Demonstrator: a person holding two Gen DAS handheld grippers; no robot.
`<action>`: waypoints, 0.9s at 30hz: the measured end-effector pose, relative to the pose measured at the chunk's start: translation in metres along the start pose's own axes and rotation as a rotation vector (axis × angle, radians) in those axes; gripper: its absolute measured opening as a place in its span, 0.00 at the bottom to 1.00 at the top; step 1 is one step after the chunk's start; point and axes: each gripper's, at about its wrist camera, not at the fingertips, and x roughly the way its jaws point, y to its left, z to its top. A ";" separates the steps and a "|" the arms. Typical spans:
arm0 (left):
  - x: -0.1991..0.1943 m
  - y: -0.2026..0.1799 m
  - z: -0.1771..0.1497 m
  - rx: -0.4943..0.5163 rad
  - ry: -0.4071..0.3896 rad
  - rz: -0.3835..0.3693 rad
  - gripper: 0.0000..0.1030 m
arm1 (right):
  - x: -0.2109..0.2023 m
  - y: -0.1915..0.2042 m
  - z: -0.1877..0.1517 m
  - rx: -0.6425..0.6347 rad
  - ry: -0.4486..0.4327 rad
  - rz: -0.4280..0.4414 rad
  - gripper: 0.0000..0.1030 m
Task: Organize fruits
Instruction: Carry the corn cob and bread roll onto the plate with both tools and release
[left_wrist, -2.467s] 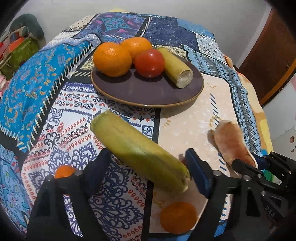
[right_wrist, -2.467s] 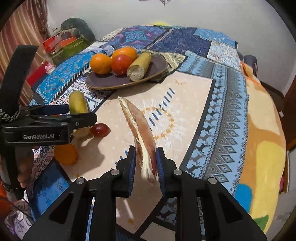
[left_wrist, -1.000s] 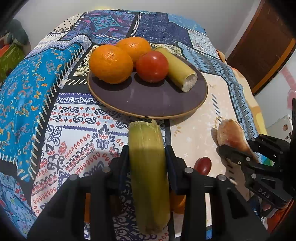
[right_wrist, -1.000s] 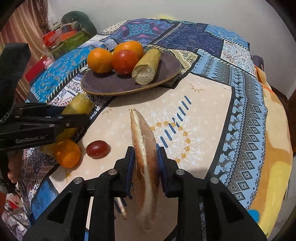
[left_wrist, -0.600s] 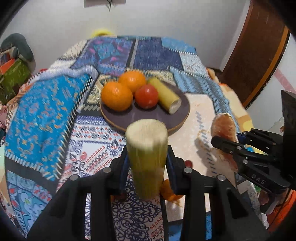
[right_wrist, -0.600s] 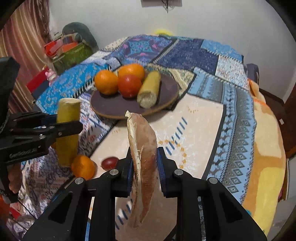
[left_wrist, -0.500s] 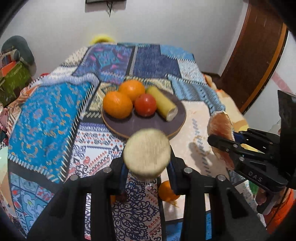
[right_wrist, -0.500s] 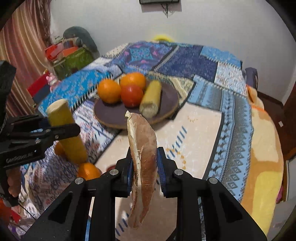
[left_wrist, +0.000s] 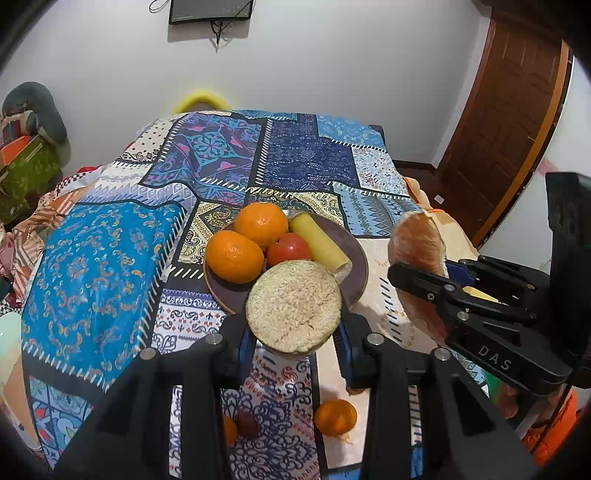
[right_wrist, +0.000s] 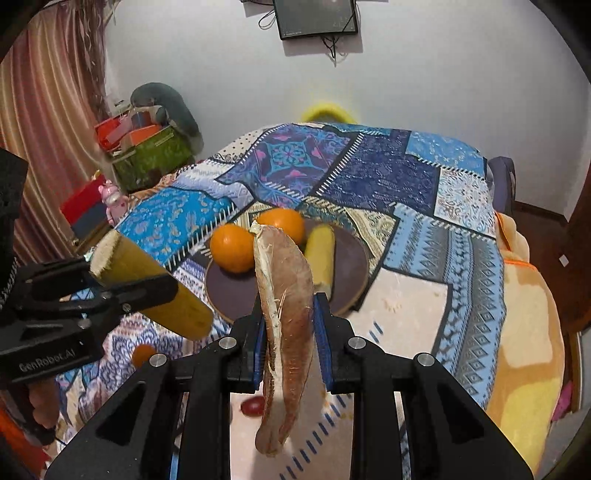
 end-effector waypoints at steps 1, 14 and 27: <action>0.003 0.000 0.001 0.002 0.004 0.000 0.36 | 0.003 0.000 0.002 0.000 0.000 0.003 0.21; 0.038 0.011 0.019 -0.001 0.027 -0.019 0.36 | 0.053 0.003 0.016 -0.008 0.049 0.034 0.21; 0.062 0.026 0.035 -0.049 0.015 -0.007 0.36 | 0.081 -0.008 0.025 0.003 0.076 0.055 0.23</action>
